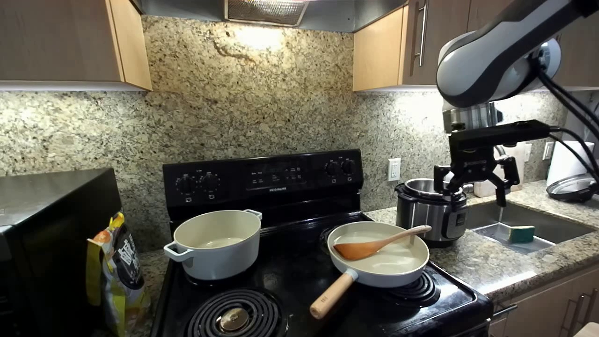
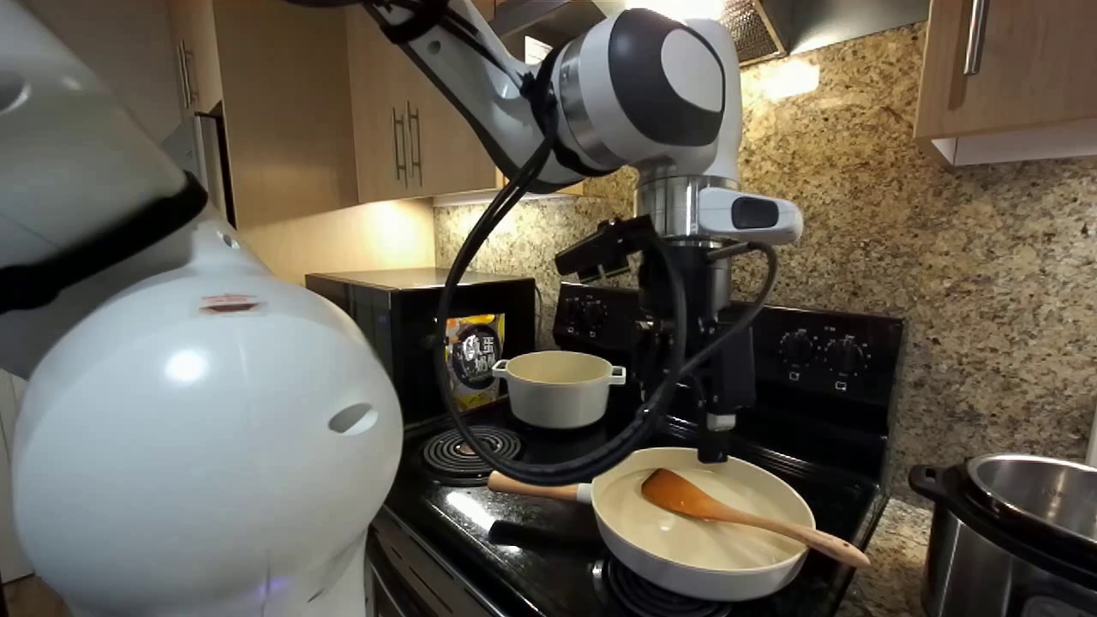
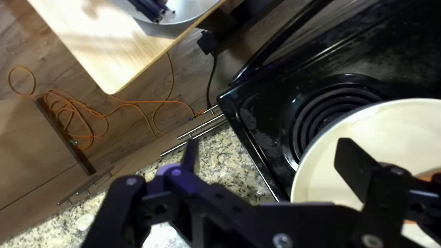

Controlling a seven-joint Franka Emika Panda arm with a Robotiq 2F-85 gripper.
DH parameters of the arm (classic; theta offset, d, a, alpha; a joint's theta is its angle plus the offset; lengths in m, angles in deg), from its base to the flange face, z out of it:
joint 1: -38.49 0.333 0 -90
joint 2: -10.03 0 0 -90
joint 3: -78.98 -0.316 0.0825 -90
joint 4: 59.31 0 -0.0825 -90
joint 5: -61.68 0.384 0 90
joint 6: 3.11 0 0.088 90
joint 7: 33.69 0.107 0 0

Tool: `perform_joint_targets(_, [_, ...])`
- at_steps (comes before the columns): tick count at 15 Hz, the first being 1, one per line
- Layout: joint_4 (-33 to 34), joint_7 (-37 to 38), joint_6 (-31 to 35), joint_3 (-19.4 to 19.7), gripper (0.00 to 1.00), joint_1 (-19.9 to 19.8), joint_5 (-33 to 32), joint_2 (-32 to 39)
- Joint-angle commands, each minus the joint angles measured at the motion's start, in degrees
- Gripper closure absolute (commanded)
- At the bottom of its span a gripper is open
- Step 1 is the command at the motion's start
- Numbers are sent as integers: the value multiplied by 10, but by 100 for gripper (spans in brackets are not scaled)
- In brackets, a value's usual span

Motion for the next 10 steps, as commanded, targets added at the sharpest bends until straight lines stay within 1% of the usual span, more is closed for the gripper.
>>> perform_joint_targets(1, [-9,-136,-39,16,0,-27,-46,-64])
perform_joint_targets(2, [-7,-170,-43,23,0,-29,-58,-73])
perform_joint_targets(3, [0,-115,-27,8,0,-30,-32,-42])
perform_joint_targets(5, [0,-124,-28,11,0,-34,-33,-53])
perform_joint_targets(10, [0,-123,-28,8,0,-33,-33,-47])
